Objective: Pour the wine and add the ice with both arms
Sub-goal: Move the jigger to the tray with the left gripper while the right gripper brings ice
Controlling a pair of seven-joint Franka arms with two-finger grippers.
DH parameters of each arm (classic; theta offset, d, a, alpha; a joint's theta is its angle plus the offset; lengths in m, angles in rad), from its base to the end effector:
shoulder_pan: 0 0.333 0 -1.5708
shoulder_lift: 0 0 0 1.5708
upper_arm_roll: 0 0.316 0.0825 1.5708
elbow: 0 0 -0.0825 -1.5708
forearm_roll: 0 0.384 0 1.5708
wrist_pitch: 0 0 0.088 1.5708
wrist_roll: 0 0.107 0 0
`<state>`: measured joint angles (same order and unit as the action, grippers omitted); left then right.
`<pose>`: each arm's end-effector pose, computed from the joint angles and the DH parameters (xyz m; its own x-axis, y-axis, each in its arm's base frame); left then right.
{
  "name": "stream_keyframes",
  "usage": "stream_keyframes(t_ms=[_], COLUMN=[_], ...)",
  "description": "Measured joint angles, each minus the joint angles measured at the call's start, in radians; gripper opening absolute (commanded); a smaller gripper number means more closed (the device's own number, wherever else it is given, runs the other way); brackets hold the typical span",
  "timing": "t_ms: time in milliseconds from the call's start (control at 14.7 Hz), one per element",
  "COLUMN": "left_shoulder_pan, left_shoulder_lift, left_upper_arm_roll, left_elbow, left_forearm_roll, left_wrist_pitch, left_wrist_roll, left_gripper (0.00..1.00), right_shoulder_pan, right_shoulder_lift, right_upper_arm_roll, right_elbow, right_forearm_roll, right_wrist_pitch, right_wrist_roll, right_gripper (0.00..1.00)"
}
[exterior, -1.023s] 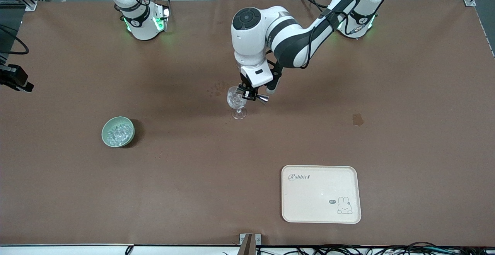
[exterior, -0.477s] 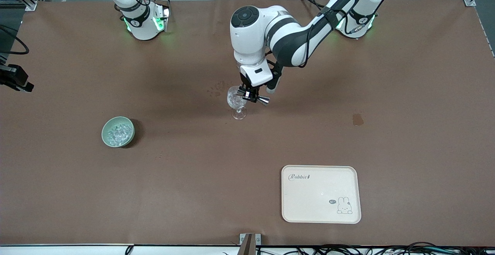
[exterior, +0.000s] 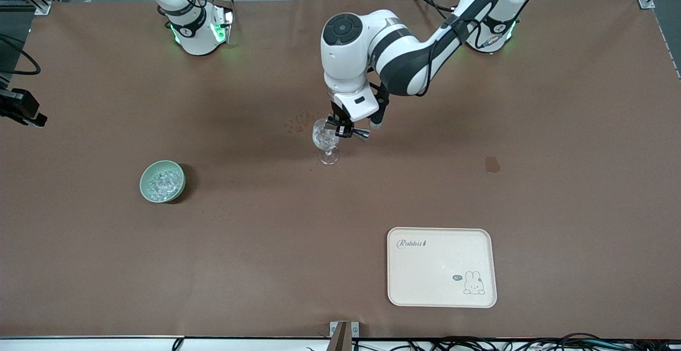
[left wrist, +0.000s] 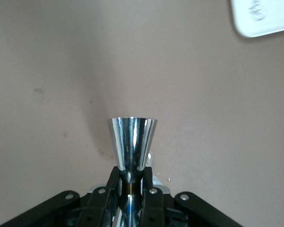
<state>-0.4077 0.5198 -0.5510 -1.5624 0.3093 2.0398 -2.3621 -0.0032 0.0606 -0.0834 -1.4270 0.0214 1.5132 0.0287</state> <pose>0.4518 -0.5176 0.3812 0.2362 0.9716 -0.0161 0.9710 -0.2354 0.0406 0.5662 -0.0450 0.6530 0.9932 -0.1135 0.0253 -0.1131 -0.9934 -0.0170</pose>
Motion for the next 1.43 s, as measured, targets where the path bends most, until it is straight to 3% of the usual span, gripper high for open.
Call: stream_keyframes(t_ms=[205, 477, 750, 955, 1091, 1432], left_shoulder_pan=[0.059, 0.239, 0.407, 0.528, 0.591, 0.714], left_shoulder_lift=[0.004, 0.037, 0.105, 0.177, 0.234, 0.353], left_upper_arm_roll=[0.007, 0.010, 0.013, 0.013, 0.015, 0.017], left_elbow=[0.054, 0.112, 0.149, 0.155, 0.159, 0.197], left_forearm_roll=[-0.168, -0.326, -0.467, -0.568, -0.681, -0.995], left_wrist_pitch=[0.001, 0.020, 0.092, 0.176, 0.232, 0.251], left_wrist_roll=[0.002, 0.115, 0.271, 0.403, 0.539, 0.894], left_gripper=[0.01, 0.01, 0.01, 0.01, 0.01, 0.01], right_shoulder_pan=[0.015, 0.040, 0.049, 0.092, 0.173, 0.346], right_shoulder_lift=[0.000, -0.001, 0.004, 0.059, 0.133, 0.335], right_upper_arm_roll=[0.020, 0.162, 0.393, 0.559, 0.592, 0.595], right_elbow=[0.000, 0.000, -0.005, -0.031, -0.042, -0.051], right_forearm_roll=[0.005, 0.006, -0.002, -0.067, -0.104, -0.216], right_wrist_pitch=[0.000, -0.001, 0.001, 0.049, 0.108, 0.230], right_wrist_roll=[0.061, 0.287, 0.613, 0.886, 1.038, 1.287], right_gripper=[0.01, 0.01, 0.01, 0.01, 0.01, 0.01])
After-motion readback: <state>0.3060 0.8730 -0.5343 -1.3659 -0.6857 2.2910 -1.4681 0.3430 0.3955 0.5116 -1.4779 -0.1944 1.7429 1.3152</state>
